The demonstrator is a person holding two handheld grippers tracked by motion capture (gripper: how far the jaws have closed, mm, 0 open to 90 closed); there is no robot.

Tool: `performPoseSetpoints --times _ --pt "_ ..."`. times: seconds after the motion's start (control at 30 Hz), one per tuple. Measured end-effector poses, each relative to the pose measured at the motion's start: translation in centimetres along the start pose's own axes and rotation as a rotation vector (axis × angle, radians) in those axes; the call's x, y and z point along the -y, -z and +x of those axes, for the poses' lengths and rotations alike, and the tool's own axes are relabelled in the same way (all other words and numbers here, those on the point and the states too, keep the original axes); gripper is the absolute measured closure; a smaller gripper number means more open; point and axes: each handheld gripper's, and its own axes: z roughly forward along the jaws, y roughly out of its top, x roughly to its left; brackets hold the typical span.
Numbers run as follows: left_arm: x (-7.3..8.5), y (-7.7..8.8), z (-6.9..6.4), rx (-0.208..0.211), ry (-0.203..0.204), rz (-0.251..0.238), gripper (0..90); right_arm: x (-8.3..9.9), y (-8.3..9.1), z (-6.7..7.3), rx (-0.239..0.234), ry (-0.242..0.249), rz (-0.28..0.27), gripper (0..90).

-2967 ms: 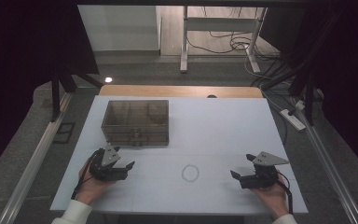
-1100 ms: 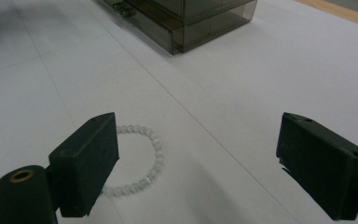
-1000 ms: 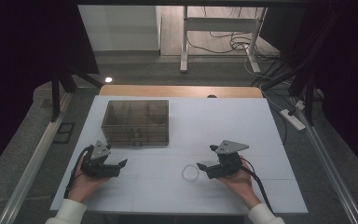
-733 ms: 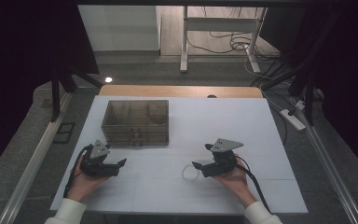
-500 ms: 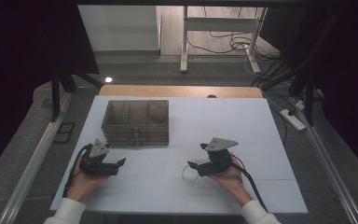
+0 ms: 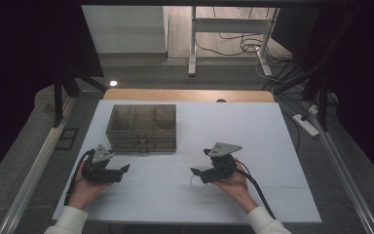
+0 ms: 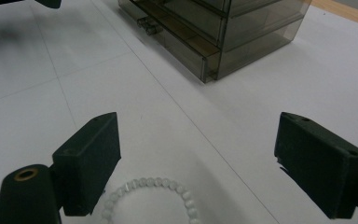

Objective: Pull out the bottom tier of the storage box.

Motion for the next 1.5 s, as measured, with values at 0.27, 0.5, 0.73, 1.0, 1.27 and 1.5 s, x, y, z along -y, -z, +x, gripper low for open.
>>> performPoseSetpoints --times 0.27,0.5,0.73,1.0,1.27,1.5 --pt "0.1 0.0 0.5 -0.006 0.012 0.005 17.4 -0.3 -0.9 0.3 -0.016 0.003 0.006 14.4" --pt "0.4 -0.1 1.1 -0.018 0.024 0.019 17.4 -0.6 -1.4 0.4 -0.025 0.006 0.008 14.4" --pt "0.6 -0.1 1.6 -0.026 0.04 0.022 17.4 -0.9 -2.1 0.7 -0.038 0.009 0.01 14.4" --pt "0.6 -0.4 2.1 -0.028 0.044 0.033 19.1 -1.2 -3.1 0.9 -0.047 0.012 0.017 14.8" --pt "0.6 -1.1 2.5 -0.027 0.048 0.06 20.5 -1.2 -3.9 0.8 -0.047 0.007 0.032 15.5" --pt "0.6 -1.4 2.7 -0.031 0.05 0.07 21.3 -1.3 -4.3 0.8 -0.043 0.005 0.036 16.2"
